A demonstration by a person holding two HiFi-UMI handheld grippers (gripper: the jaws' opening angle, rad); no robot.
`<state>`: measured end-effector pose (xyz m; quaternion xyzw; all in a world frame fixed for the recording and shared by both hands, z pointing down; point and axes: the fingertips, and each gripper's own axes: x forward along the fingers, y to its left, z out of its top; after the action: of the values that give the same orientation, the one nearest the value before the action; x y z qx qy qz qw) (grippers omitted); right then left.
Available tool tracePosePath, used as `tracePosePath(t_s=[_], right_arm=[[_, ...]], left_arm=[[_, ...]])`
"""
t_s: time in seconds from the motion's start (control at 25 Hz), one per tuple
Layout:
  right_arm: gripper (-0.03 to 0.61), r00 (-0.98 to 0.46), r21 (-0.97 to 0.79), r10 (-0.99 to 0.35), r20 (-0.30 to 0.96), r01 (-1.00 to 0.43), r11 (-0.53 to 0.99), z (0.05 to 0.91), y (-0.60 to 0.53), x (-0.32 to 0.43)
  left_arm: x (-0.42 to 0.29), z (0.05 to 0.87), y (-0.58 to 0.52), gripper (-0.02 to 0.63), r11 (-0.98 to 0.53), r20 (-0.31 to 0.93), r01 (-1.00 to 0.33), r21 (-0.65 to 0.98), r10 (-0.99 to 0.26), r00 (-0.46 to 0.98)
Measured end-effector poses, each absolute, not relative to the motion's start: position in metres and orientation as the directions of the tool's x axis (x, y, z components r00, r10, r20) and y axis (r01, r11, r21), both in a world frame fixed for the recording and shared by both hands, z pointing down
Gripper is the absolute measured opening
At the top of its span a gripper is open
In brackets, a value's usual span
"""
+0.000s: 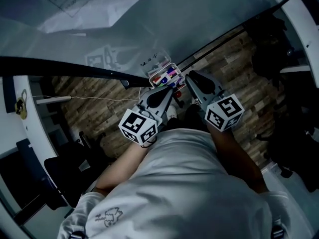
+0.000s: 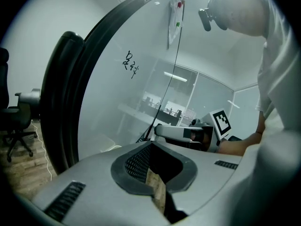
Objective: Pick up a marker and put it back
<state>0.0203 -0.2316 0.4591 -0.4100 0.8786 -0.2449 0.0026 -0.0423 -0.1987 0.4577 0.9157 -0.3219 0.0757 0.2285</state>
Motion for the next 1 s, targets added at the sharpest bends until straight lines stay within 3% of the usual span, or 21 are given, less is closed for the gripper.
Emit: tracePosePath(t_s=[1.0], right_arm=[[0.077,-0.681,-0.472,-0.686,0.256,-0.707,0.526,0.501,-0.229,0.010]], left_arm=[[-0.042,0.485,-0.200,0.005,-0.660,0.332,-0.622,0.422,-0.526,0.783]])
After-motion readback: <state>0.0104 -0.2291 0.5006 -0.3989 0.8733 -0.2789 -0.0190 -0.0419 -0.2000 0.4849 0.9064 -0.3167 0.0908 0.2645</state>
